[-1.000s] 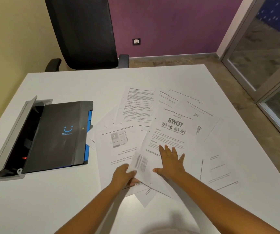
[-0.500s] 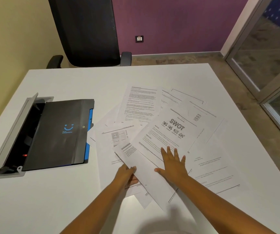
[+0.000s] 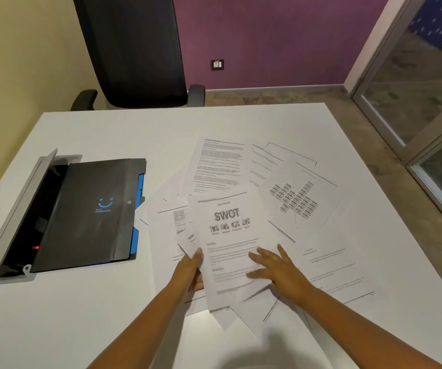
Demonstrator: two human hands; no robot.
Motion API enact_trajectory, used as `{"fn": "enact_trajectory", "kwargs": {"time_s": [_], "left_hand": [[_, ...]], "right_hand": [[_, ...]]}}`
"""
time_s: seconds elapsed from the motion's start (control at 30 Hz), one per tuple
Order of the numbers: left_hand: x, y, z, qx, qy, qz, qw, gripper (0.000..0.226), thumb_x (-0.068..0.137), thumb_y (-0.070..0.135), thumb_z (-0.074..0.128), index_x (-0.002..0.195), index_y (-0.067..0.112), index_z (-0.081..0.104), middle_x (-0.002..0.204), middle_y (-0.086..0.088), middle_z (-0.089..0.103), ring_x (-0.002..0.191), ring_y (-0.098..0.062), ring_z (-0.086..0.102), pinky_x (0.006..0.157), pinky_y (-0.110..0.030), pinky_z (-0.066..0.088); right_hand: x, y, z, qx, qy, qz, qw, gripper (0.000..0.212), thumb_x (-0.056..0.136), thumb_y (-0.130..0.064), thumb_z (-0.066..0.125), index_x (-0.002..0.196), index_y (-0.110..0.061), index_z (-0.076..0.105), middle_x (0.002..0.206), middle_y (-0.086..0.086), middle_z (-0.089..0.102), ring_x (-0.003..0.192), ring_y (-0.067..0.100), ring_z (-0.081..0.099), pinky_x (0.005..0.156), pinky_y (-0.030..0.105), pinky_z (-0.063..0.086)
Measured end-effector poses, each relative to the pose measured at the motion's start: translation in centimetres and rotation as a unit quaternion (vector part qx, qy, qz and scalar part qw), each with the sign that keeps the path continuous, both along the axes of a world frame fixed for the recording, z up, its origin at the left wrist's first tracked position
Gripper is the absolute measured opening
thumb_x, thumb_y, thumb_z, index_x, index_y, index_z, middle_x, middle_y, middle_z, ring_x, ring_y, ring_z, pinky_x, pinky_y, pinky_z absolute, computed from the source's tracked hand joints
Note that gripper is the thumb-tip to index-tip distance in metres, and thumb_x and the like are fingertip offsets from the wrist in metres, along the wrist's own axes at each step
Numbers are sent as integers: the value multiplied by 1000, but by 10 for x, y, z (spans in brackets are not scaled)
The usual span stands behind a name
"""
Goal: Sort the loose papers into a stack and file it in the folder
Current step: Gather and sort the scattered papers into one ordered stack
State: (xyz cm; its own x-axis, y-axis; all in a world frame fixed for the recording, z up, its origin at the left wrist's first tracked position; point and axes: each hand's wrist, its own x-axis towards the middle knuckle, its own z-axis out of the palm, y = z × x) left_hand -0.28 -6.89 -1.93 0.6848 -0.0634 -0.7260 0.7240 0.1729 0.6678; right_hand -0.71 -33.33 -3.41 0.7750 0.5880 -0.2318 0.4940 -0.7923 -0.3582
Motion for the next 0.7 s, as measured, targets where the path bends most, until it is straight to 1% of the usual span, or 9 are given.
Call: {"fn": "enact_trajectory", "kwargs": {"time_s": [0.1, 0.2, 0.27, 0.33, 0.4, 0.47, 0.57, 0.63, 0.7], "left_hand": [[-5, -6, 1, 47, -22, -45, 998, 32, 93, 13, 51, 123, 4, 52, 101, -13, 70, 72, -20, 71, 53, -27, 56], [-5, -9, 7, 152, -75, -95, 981, 33, 93, 10, 49, 125, 4, 51, 119, -16, 63, 87, -19, 64, 71, -24, 53], [-1, -4, 14, 189, -103, -83, 973, 34, 94, 11, 49, 126, 2, 50, 120, -17, 62, 93, -24, 61, 74, -25, 51], [6, 5, 24, 203, -132, -73, 968, 33, 94, 12, 49, 125, 1, 51, 110, -14, 64, 85, -24, 62, 62, -19, 51], [16, 14, 36, 193, -156, -83, 965, 33, 94, 14, 50, 124, 3, 53, 109, -12, 65, 91, -26, 64, 68, -25, 54], [25, 19, 53, 176, -180, -91, 963, 28, 93, 15, 50, 120, 9, 56, 104, -8, 67, 91, -21, 65, 73, -31, 54], [39, 21, 81, 166, -220, -100, 956, 14, 93, 18, 50, 103, 23, 59, 103, -5, 67, 89, -19, 63, 75, -29, 51], [45, 20, 98, 165, -254, -103, 947, 14, 93, 19, 50, 100, 26, 60, 101, -1, 66, 92, -20, 63, 76, -26, 50], [49, 18, 110, 168, -285, -94, 939, 22, 93, 16, 49, 112, 19, 61, 106, 0, 65, 98, -20, 61, 82, -27, 49]], "right_hand": [[-3, -6, -2, 15, -10, 4, 1000, 70, 76, -8, 66, 136, -36, 45, 153, -13, 9, 144, 11, -6, 113, 39, -19], [-3, -17, -1, -34, -17, -63, 997, 92, 75, -4, 66, 146, -37, 17, 150, -18, -9, 143, 8, -16, 113, 36, -21], [-3, -26, 2, -47, -34, -153, 987, 91, 80, 5, 56, 147, -34, 9, 152, -15, -8, 146, 14, -9, 116, 40, -15], [1, -33, 7, -3, -74, -251, 965, 67, 91, 0, 46, 147, -27, 20, 156, -7, 14, 147, 18, 10, 119, 45, -4], [10, -33, 18, 50, -78, -326, 941, 49, 99, -16, 40, 145, -24, 28, 153, 1, 31, 144, 19, 23, 119, 44, -1], [22, -23, 38, 189, 3, -381, 905, 47, 100, -27, 38, 145, -21, 29, 149, 2, 38, 139, 16, 32, 119, 40, 0], [38, 0, 68, 379, 107, -384, 835, 48, 95, -37, 42, 141, -24, 35, 142, -2, 46, 131, 9, 40, 114, 34, 26], [47, 13, 83, 401, 102, -376, 829, 37, 91, -32, 55, 127, -24, 49, 127, -8, 57, 124, 11, 48, 104, 25, 40], [52, 22, 94, 412, 65, -403, 814, 21, 88, -19, 63, 108, -22, 57, 106, -14, 64, 111, 13, 58, 90, 11, 47]]}}
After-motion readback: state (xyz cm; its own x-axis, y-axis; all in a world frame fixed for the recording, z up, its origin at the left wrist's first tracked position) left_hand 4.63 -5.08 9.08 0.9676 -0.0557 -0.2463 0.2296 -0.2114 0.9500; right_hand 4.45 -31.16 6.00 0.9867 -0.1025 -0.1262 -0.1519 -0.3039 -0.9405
